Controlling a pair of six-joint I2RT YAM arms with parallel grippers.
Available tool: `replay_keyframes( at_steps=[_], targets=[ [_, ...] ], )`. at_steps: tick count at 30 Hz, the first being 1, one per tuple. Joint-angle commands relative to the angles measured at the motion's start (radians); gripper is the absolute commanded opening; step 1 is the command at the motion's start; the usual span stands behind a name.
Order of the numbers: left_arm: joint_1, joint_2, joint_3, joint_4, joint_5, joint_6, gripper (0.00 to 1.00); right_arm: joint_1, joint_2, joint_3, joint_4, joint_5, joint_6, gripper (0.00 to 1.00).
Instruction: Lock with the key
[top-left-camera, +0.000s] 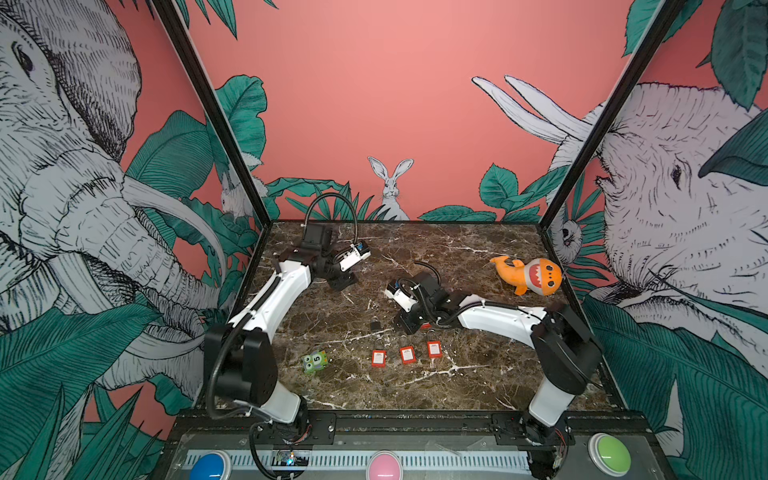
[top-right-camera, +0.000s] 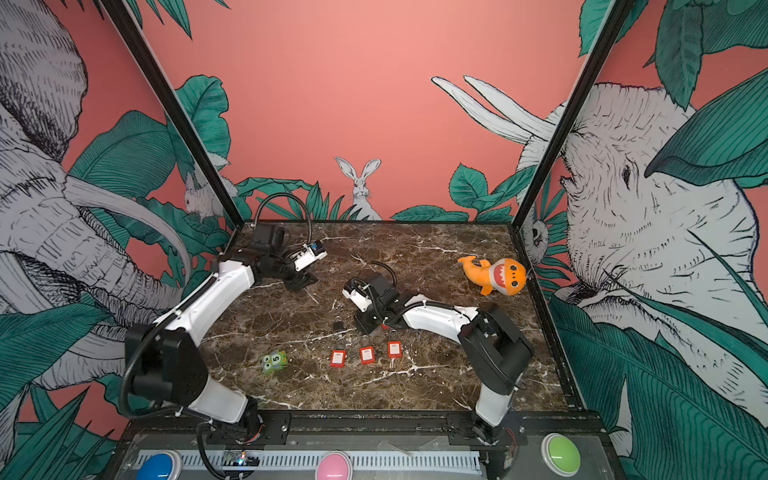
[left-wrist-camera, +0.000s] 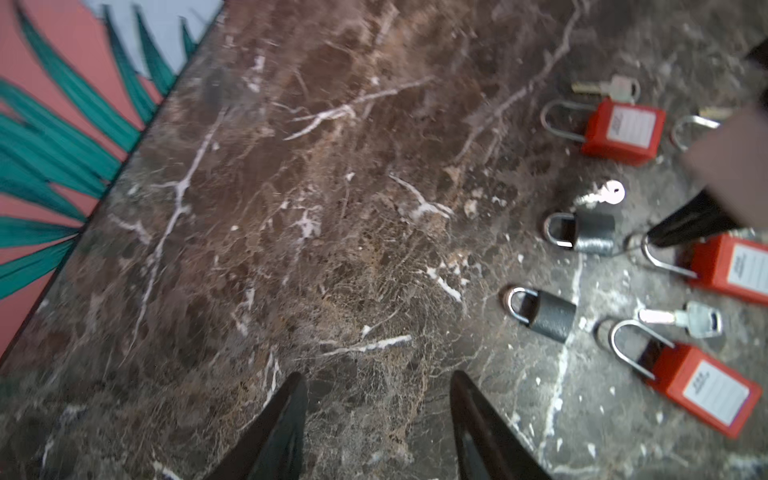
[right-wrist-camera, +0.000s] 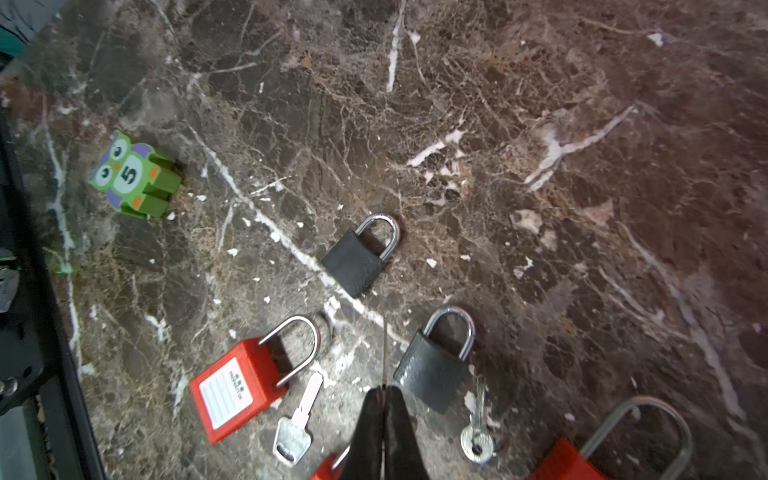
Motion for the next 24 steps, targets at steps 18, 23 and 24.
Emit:
replay_keyframes(
  at_steps=[18, 23, 24],
  targets=[
    [0.032, -0.213, -0.265, 0.398, 0.018, -0.408, 0.7, 0.043, 0.271, 0.3, -0.236, 0.087, 0.082, 0.09],
    [0.032, -0.219, -0.267, 0.401, 0.025, -0.421, 0.72, 0.046, 0.256, 0.301, -0.203, 0.086, 0.078, 0.3],
    [0.032, -0.221, -0.27, 0.406, 0.029, -0.428, 0.72, 0.046, 0.239, 0.287, -0.181, 0.086, 0.076, 0.31]
  ],
)
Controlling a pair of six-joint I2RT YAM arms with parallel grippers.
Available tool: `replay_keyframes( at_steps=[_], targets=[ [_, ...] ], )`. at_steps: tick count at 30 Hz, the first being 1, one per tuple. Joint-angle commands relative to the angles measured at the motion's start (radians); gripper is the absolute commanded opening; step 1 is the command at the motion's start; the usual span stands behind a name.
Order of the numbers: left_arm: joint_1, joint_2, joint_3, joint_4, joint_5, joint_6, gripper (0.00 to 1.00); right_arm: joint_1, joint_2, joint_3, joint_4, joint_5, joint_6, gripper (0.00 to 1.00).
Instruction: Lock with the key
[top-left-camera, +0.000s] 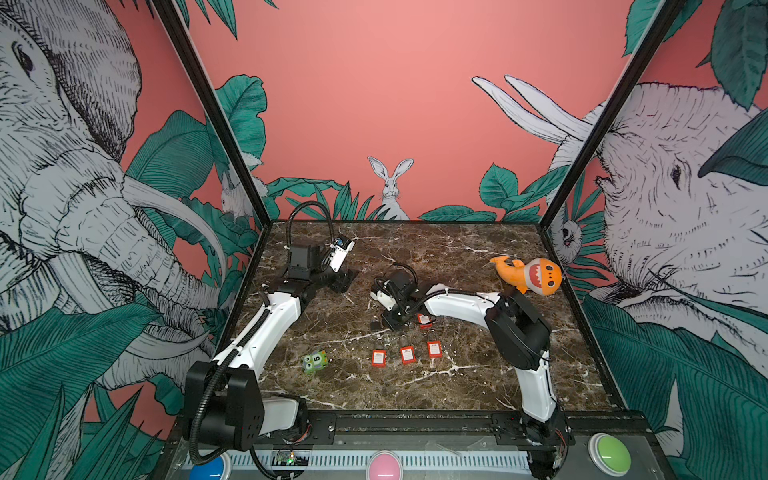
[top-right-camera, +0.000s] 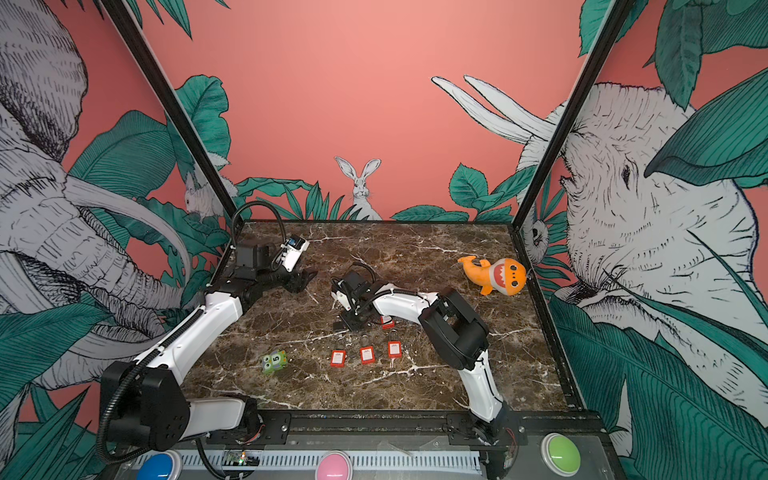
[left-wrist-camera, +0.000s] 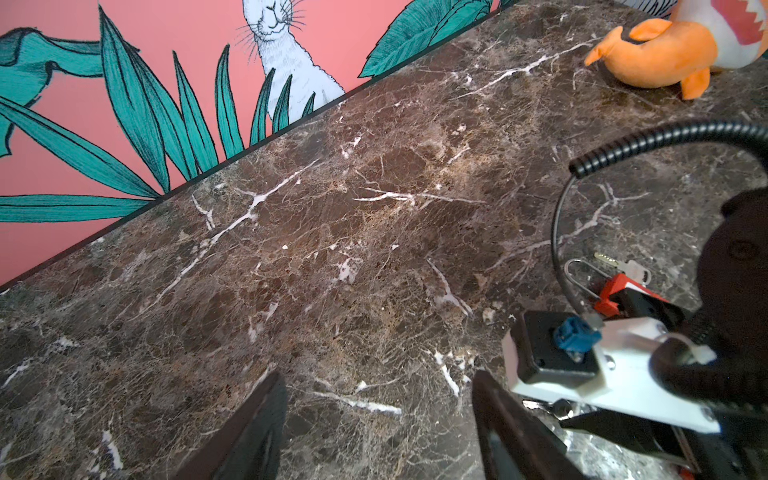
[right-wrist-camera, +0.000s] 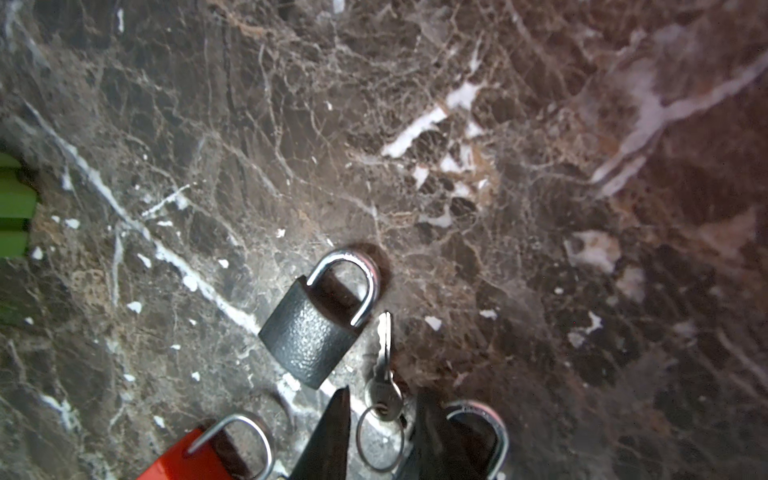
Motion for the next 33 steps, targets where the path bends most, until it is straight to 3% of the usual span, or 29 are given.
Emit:
replay_keyframes(
  at_steps=[1, 5, 12, 17, 19, 21, 26, 29, 31, 33],
  targets=[
    [0.005, -0.046, -0.022, 0.032, 0.019, -0.041, 0.73, 0.008, -0.053, -0.016, 0.054, 0.02, 0.002, 0.32],
    [0.006, -0.079, -0.067, 0.081, -0.016, -0.056, 0.76, 0.007, -0.167, -0.081, 0.142, 0.057, -0.059, 0.38],
    [0.024, -0.159, -0.236, 0.265, -0.261, -0.083, 0.87, -0.057, -0.472, -0.281, 0.282, 0.267, -0.209, 0.56],
    [0.069, -0.126, -0.388, 0.514, -0.401, -0.092, 0.92, -0.234, -0.719, -0.538, 0.445, 0.387, -0.246, 0.71],
    [0.082, -0.058, -0.435, 0.641, -0.418, -0.084, 0.95, -0.353, -0.791, -0.653, 0.521, 0.406, -0.247, 0.78],
    [0.086, 0.004, -0.459, 0.719, -0.478, -0.13, 1.0, -0.466, -0.829, -0.759, 0.601, 0.393, -0.253, 0.79],
    [0.086, 0.061, -0.566, 0.905, -0.462, -0.156, 0.99, -0.672, -0.802, -0.914, 0.752, 0.396, -0.257, 0.83],
    [0.092, 0.124, -0.659, 1.159, -0.426, -0.119, 1.0, -0.754, -0.699, -0.992, 0.953, 0.332, -0.24, 0.85],
    [0.092, 0.227, -0.703, 1.322, -0.373, -0.092, 1.0, -0.78, -0.665, -0.967, 0.969, 0.28, -0.271, 0.89],
    [0.092, 0.309, -0.73, 1.5, -0.359, -0.089, 1.0, -0.811, -0.577, -0.99, 1.15, 0.237, -0.249, 0.99]
  ],
)
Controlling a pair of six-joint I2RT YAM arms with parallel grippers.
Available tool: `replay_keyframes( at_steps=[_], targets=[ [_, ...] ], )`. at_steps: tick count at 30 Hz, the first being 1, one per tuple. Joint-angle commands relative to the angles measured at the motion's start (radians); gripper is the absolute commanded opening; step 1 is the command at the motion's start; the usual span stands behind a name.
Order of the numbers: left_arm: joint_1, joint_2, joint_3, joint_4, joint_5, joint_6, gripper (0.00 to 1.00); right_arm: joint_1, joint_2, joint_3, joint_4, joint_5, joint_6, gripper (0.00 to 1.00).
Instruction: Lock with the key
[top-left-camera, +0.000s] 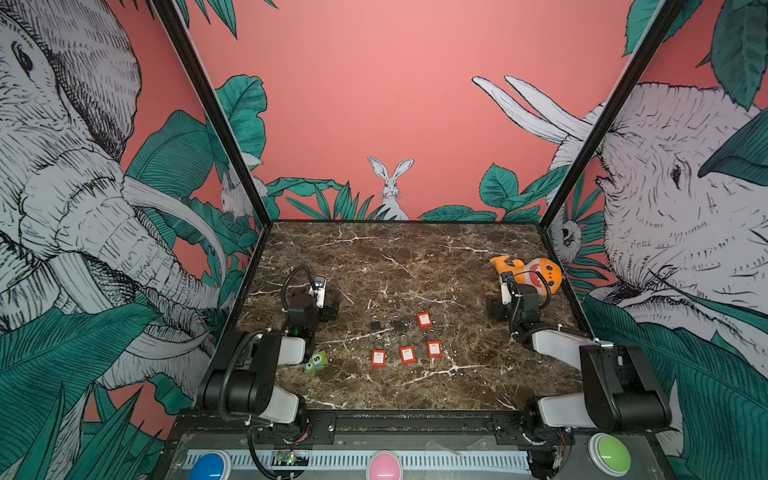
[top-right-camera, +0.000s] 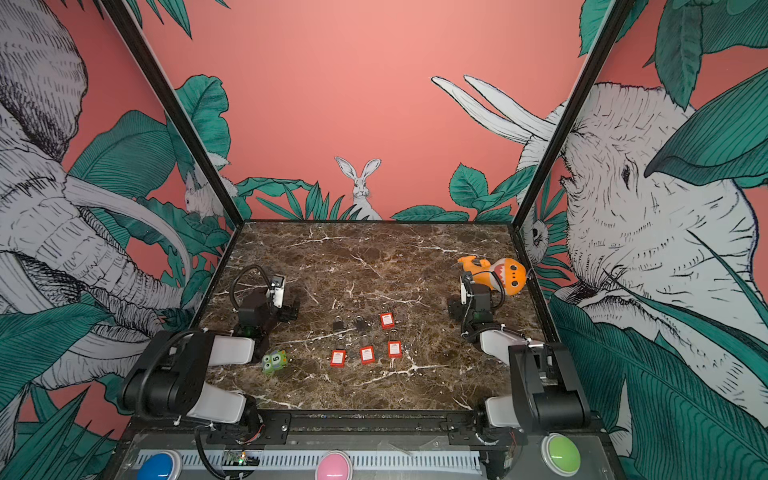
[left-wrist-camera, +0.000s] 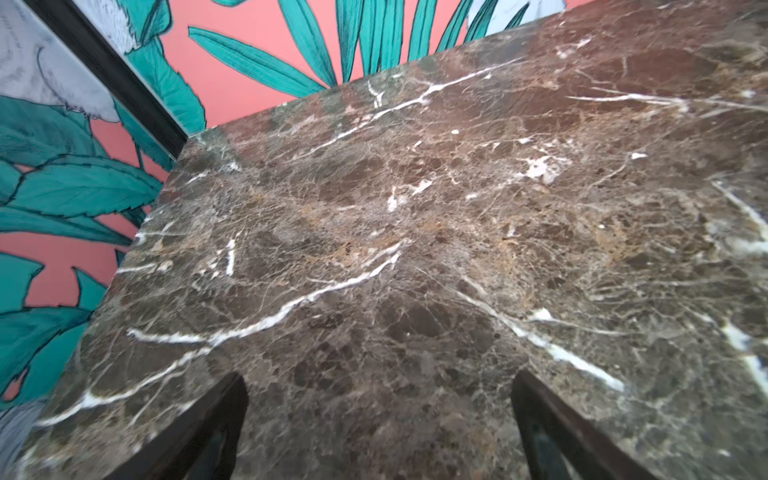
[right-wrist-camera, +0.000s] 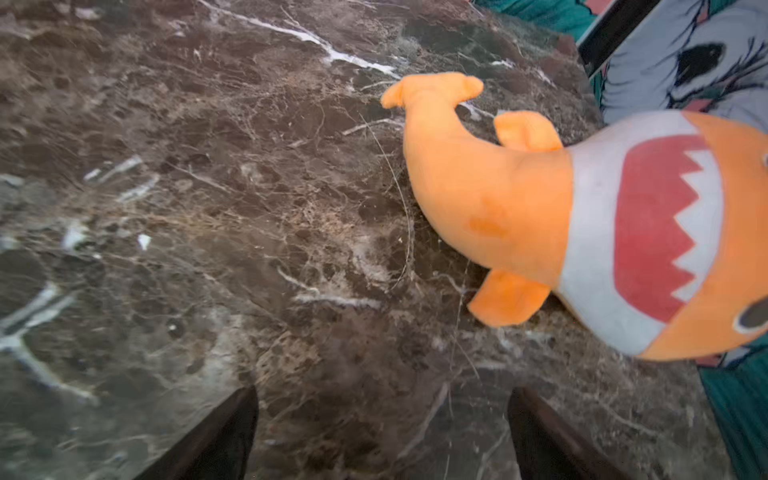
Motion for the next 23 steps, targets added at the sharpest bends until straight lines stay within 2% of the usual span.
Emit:
replay_keyframes(
  at_steps=[1, 3, 4, 6, 8, 19, 23],
  targets=[
    [0.006, 0.029, -0.032, 0.273, 0.018, 0.0, 1.0, -0.046, 0.096, -0.026, 0.388, -0.103, 0.032, 0.99],
    [0.009, -0.008, 0.011, 0.116, 0.043, 0.008, 0.99, -0.077, 0.121, -0.094, 0.533, -0.108, 0.065, 0.99],
    [0.009, 0.012, 0.029, 0.12, 0.024, 0.0, 0.99, -0.078, 0.13, -0.119, 0.59, -0.116, 0.064, 0.99],
    [0.011, 0.022, 0.075, 0.06, -0.065, -0.026, 0.99, -0.078, 0.124, -0.117, 0.573, -0.128, 0.057, 0.99],
    [0.028, 0.001, 0.126, -0.078, -0.061, -0.061, 1.0, -0.078, 0.12, -0.092, 0.521, -0.146, 0.046, 0.99],
    [0.05, 0.015, 0.15, -0.103, -0.025, -0.075, 1.0, -0.075, 0.123, -0.072, 0.485, -0.151, 0.044, 0.99],
    [0.05, 0.007, 0.139, -0.094, -0.028, -0.076, 1.0, -0.071, 0.124, -0.049, 0.441, -0.05, 0.078, 0.99]
  ],
)
